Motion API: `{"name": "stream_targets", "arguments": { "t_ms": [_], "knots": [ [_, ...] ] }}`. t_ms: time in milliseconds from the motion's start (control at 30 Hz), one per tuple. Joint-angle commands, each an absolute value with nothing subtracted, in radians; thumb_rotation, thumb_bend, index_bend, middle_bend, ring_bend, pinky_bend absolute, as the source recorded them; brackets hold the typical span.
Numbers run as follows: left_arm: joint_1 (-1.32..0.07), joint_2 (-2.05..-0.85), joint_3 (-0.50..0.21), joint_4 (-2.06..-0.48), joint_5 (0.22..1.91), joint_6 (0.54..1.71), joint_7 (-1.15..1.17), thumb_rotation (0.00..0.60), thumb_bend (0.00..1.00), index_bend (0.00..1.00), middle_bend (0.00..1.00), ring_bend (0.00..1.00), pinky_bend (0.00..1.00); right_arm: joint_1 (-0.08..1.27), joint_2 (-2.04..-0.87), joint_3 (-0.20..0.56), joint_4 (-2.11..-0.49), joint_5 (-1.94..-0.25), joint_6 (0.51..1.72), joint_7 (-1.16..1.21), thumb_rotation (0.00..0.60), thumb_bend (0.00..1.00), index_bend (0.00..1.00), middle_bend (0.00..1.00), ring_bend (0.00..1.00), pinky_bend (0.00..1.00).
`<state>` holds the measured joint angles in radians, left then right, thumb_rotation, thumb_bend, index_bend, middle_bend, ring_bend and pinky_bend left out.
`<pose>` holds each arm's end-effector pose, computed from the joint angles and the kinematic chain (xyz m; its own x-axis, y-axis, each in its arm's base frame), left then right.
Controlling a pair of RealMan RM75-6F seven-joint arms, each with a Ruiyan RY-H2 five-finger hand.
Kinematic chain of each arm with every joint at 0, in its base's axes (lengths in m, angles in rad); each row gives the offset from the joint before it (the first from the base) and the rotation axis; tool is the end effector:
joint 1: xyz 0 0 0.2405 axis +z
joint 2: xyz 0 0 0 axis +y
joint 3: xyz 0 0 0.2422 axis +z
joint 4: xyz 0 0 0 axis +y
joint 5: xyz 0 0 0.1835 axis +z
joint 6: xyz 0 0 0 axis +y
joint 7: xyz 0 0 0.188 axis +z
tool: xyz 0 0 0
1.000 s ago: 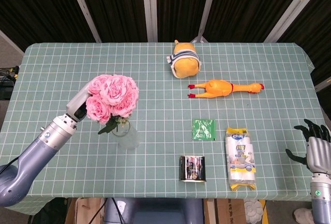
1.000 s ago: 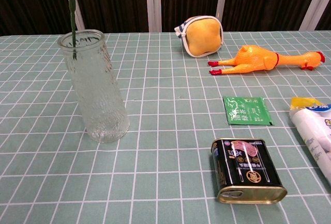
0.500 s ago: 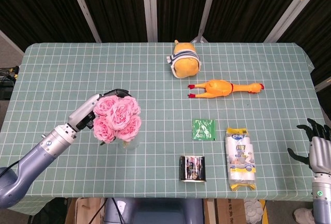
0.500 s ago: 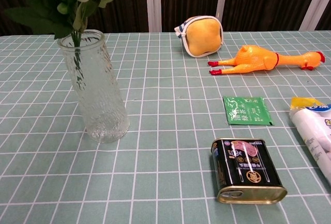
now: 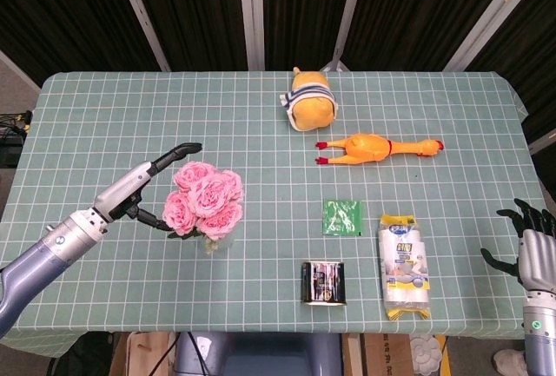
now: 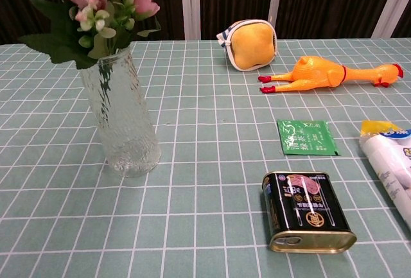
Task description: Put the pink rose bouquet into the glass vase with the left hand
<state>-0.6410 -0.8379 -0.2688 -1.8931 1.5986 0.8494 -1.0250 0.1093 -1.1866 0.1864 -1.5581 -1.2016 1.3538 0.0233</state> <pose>-0.0866 0.3307 0.1545 -0.2509 0.5942 0.7642 0.8549 -0.2343 0.4628 -0.3339 -0.2475 0.1833 0.2918 0.0241 0.9562 -0.9260 0.2576 0.2761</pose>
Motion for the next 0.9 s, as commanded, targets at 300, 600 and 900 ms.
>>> {"name": "stream_targets", "arguments": {
  "t_ms": [300,600,900],
  "knots": [
    [-0.626,-0.587,-0.214,-1.959,1.607,0.79,-1.015,0.6,0.07,0.09,0.0,0.0,0.0,0.108,-1.192,0.185,-1.561,-1.208,1.361,0.017,0.6,0.21,0.29,0.13,0.12,0.01],
    [-0.483,-0.265,-0.18,-2.056,1.522,0.907,-0.647,0.6,0.08,0.14,0.06,0.0,0.0,0.113,-1.167,0.153,-1.546,-1.317,1.369,0.074,0.6,0.21,0.29,0.13,0.12,0.01],
    [-0.208,-0.44,-0.021,-2.188,1.399,1.275,0.116,0.6,0.08,0.14,0.07,0.0,0.0,0.092,-1.154,0.11,-1.493,-1.536,1.526,0.131,0.6,0.21,0.29,0.13,0.12,0.01]
  ]
}}
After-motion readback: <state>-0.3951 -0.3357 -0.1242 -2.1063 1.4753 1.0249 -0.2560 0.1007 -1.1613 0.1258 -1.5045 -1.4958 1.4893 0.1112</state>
